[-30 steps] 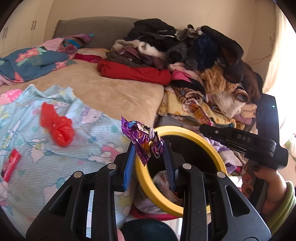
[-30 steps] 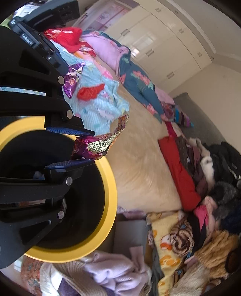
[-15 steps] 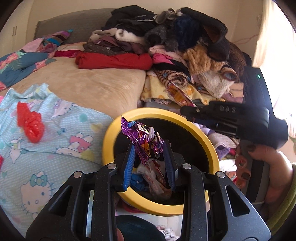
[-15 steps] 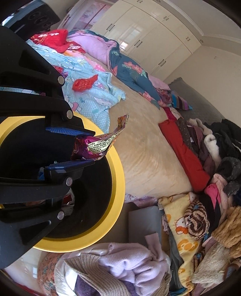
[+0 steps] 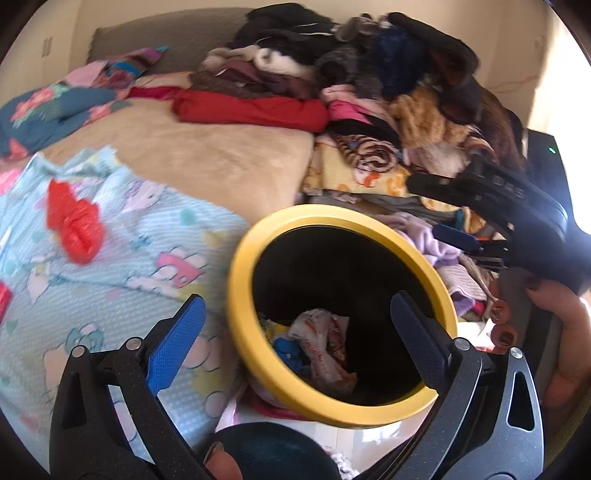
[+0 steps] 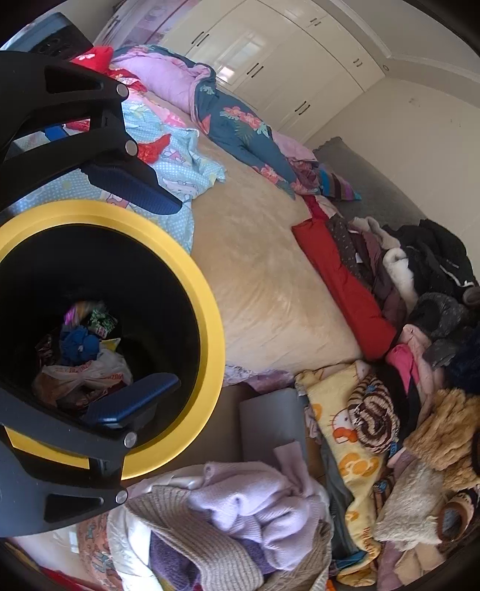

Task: Collect trash
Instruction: 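Move both open tools back over the red candy tube and red plastic bag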

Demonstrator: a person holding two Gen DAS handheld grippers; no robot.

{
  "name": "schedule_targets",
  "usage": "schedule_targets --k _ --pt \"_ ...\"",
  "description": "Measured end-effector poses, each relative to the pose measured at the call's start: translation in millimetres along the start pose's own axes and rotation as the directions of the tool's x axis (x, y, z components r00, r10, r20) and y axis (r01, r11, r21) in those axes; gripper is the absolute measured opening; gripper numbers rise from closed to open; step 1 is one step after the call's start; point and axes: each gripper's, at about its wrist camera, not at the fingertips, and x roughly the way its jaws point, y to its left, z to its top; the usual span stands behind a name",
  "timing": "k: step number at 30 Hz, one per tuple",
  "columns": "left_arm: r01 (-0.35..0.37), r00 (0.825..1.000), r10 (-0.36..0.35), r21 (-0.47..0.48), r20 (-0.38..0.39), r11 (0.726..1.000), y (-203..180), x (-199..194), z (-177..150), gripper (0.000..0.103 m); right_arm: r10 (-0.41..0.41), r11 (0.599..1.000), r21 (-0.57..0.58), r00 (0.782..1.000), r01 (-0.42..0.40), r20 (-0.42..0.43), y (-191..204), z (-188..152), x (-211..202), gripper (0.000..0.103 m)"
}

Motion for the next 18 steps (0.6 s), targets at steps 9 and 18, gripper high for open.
schedule_targets --k 9,18 --pt "-0.06 0.997 0.063 -0.063 0.049 0.996 35.7 -18.5 5.3 0.092 0.051 0.993 -0.115 0.996 -0.042 0.073 30.9 1.1 -4.6 0.087" --pt "-0.101 0.987 0.114 -0.116 0.109 0.988 76.9 -38.4 10.5 0.092 0.111 0.972 -0.219 0.99 -0.09 0.087 67.1 -7.3 1.8 0.088"
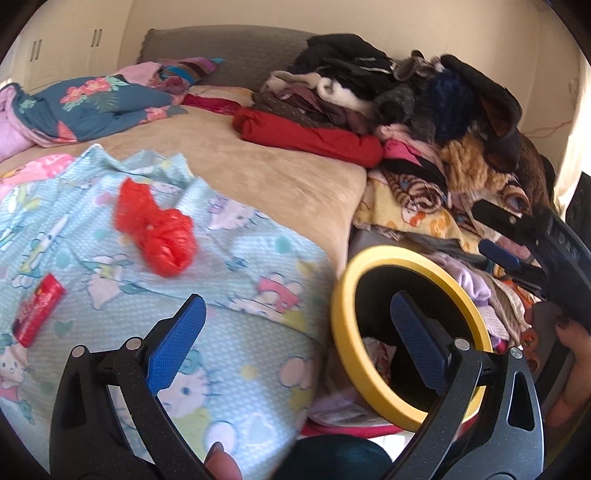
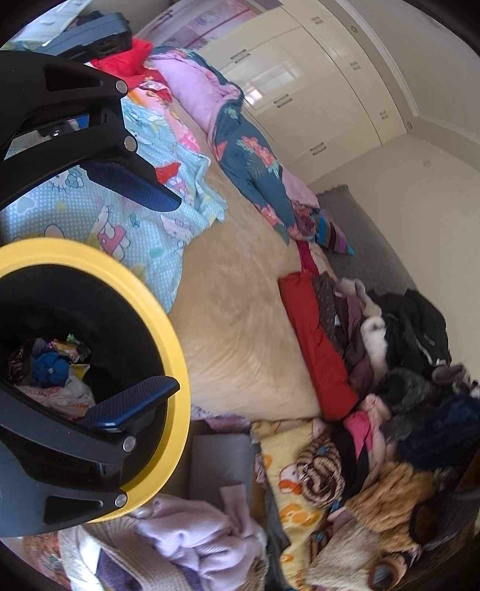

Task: Collect trash
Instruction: 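Move both open tools back over the red candy tube and red plastic bag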

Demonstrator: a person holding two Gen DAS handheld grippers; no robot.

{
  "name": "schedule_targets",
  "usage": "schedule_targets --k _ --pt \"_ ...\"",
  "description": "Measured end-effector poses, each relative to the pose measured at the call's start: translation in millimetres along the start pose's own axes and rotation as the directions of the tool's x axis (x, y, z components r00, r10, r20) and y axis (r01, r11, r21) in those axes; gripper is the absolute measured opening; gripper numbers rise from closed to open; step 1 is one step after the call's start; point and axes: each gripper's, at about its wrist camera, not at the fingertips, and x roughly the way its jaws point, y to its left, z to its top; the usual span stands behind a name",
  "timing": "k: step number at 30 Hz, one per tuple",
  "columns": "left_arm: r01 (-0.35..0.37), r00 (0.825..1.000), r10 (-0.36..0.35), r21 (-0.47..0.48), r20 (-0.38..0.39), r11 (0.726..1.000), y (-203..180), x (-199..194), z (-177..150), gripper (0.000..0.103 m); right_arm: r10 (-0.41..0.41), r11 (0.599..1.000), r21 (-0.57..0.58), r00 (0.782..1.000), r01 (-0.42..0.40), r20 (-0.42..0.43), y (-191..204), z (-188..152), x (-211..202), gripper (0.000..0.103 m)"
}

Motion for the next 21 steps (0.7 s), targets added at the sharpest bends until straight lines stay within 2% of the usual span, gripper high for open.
schedule_targets --k 9,13,21 --pt "-0.056 0.997 0.057 -0.035 0.048 0.998 51.2 -24.0 8.5 0.092 0.05 0.99 -0.129 0.999 -0.049 0.001 50.0 -7.0 17.6 0.091" --pt "-0.102 0.993 0.105 -0.04 0.062 0.994 82.0 -35.3 9.0 0.092 0.091 0.98 -0.173 0.995 -0.097 -0.042 74.7 -14.0 30.3 0.092" --pt "-0.175 0.981 0.183 -0.128 0.056 0.976 155.6 -50.7 0.8 0.092 0.138 0.946 -0.273 0.979 -0.175 -0.151 132.4 -34.9 69.4 0.092"
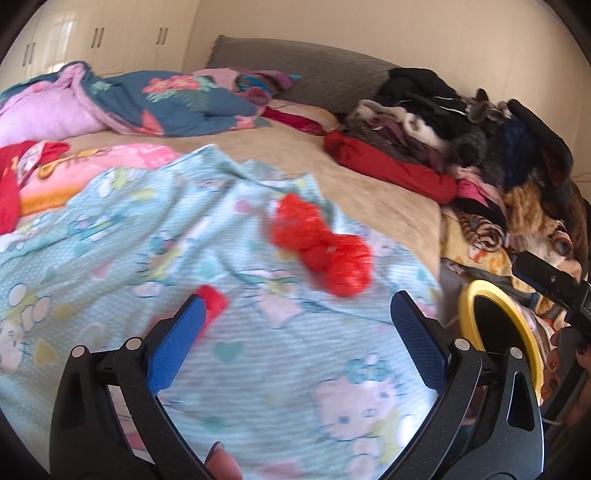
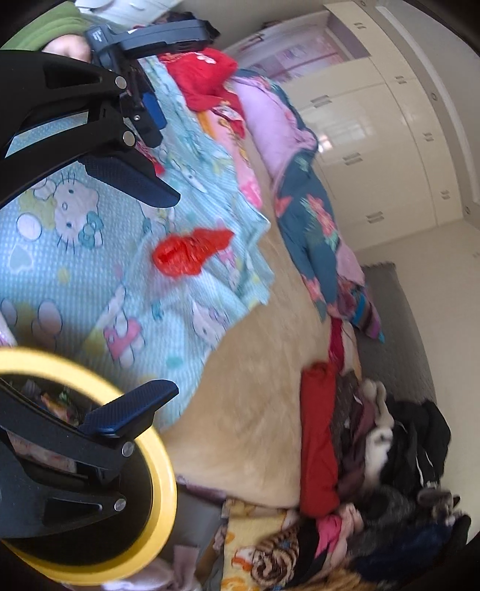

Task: Collect trash
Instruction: 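Move both open tools back over the red candy tube and red plastic bag, then grasp the red candy tube with the left tool while the right tool grasps the red plastic bag, then carry the red candy tube and red plastic bag in both tools over the bin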

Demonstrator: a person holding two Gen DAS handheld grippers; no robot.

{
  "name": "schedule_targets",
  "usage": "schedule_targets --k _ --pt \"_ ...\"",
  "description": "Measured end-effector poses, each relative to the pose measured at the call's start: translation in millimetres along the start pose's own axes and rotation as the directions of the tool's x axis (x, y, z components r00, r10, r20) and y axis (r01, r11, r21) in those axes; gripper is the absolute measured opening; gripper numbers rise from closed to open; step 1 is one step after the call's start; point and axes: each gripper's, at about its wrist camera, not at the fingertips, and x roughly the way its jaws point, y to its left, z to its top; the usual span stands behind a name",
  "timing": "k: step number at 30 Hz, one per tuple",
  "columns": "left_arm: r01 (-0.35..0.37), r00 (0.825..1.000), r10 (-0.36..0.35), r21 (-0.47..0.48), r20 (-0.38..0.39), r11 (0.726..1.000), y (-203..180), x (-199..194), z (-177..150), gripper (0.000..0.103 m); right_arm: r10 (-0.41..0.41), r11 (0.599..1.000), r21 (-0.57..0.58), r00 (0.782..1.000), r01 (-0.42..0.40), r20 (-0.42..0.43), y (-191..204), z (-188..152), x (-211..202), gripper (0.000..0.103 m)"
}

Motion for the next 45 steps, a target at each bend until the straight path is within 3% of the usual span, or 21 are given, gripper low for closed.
schedule_targets --k 5,13,18,23,24,25,27,28,31,38,45 --pt "-0.022 1.0 0.022 -0.066 -0.009 0.998 38.9 2.9 -3.0 0.092 0.048 0.999 0.001 0.996 -0.048 -0.069 18.0 -1.0 35.2 0.092" --pt "-0.041 0.996 0.036 -0.069 -0.081 0.997 69.4 17.2 -15.7 0.091 0.018 0.997 -0.067 0.985 -0.03 -0.174 44.3 0.2 102.3 0.092" --pt "-0.025 0.991 0.011 -0.103 -0.137 0.994 81.5 31.7 -21.3 0.07 -0.009 0.997 -0.074 0.974 -0.008 -0.228 50.5 1.3 138.5 0.092" --pt "-0.032 0.982 0.002 -0.155 -0.19 0.987 93.7 48.7 -28.8 0.059 -0.033 0.998 -0.063 0.961 0.016 -0.275 48.3 1.3 171.6 0.091" --pt "-0.035 0.981 0.003 -0.161 -0.194 0.986 95.1 50.4 -30.2 0.058 -0.027 0.999 -0.047 0.955 0.014 -0.296 46.2 0.6 179.9 0.088" --pt "-0.033 0.981 0.002 -0.159 -0.195 0.987 95.3 51.7 -31.4 0.058 -0.025 0.999 -0.036 0.951 0.014 -0.308 44.0 0.1 184.7 0.078" --pt "-0.036 0.982 0.009 -0.143 -0.189 0.989 93.1 52.7 -33.5 0.057 -0.008 1.0 -0.008 0.942 0.006 -0.337 40.0 -1.5 194.0 0.056" --pt "-0.039 0.982 0.014 -0.133 -0.19 0.99 92.0 53.7 -34.9 0.057 0.001 1.0 0.007 0.936 0.001 -0.351 37.9 -2.7 197.4 0.039" --pt "-0.043 0.981 0.017 -0.131 -0.192 0.99 91.6 55.8 -35.5 0.055 0.048 0.999 0.036 0.936 -0.038 -0.35 35.7 -7.6 192.6 0.022" --pt "-0.049 0.982 0.023 -0.139 -0.187 0.989 94.6 56.6 -37.5 0.048 0.109 0.994 0.051 0.953 -0.098 -0.281 48.8 -16.0 149.3 0.02" --pt "-0.049 0.982 0.024 -0.133 -0.187 0.99 94.5 51.9 -34.8 0.033 0.149 0.989 0.058 0.96 -0.139 -0.237 56.5 -20.9 105.3 0.02"
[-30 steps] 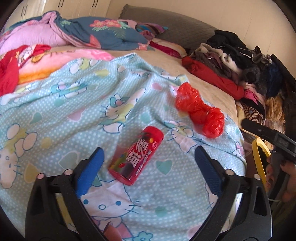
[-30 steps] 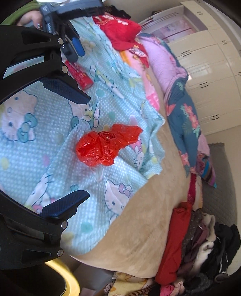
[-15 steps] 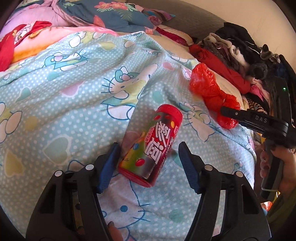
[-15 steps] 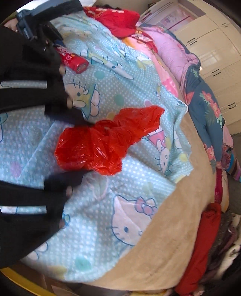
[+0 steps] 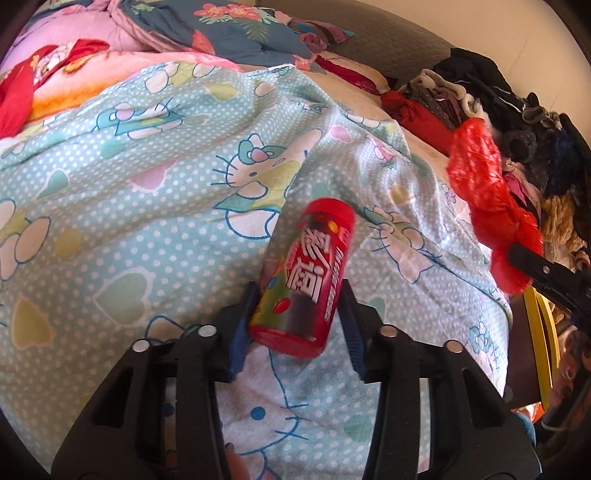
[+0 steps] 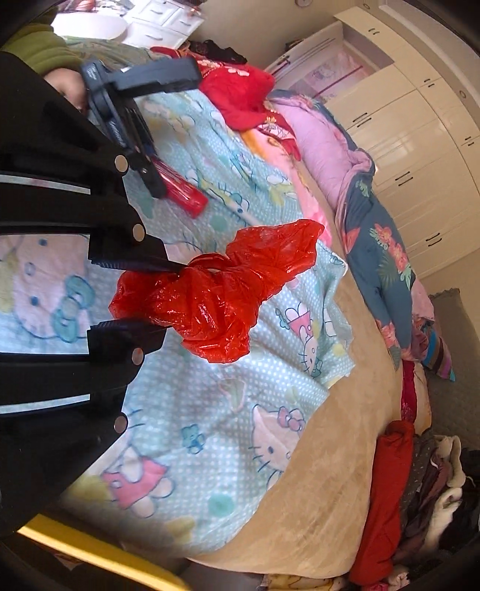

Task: Collect trash
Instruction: 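Carry the red candy tube and red plastic bag in both tools over the bin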

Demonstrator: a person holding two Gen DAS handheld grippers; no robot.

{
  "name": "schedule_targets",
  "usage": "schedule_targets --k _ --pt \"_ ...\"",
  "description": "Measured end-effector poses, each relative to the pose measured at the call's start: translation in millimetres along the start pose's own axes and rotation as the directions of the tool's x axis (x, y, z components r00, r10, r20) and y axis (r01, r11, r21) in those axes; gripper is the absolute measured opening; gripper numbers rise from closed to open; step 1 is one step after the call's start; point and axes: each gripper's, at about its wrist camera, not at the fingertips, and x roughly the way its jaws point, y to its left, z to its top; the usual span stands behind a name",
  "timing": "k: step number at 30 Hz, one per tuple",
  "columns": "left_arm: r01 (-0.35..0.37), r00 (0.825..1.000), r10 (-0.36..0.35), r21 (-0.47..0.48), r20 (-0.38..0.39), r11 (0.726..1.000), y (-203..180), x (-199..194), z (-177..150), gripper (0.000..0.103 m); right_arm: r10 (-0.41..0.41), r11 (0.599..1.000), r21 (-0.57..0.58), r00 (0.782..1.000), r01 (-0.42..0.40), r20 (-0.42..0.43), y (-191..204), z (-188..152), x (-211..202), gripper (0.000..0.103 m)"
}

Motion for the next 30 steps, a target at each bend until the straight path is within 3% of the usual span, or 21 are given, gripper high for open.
schedule_targets --k 5,14,30 --pt "0.006 1.0 -0.006 0.059 0.01 0.998 -13.0 -9.3 0.8 0.027 0.043 0.998 0.044 0.999 -0.043 0.001 0.2 -12.2 -20.7 0.02" --pt "0.064 0.997 -0.067 0.093 0.03 0.994 -41.3 -27.5 6.2 0.026 0.054 0.998 0.039 0.998 -0.055 0.038 -0.8 -15.9 -53.2 0.02" --pt "0.176 0.981 -0.189 0.228 0.036 0.958 -138.0 -43.5 2.4 0.026 -0.052 0.992 0.125 0.988 0.034 0.143 -52.3 -28.2 -130.2 0.02"
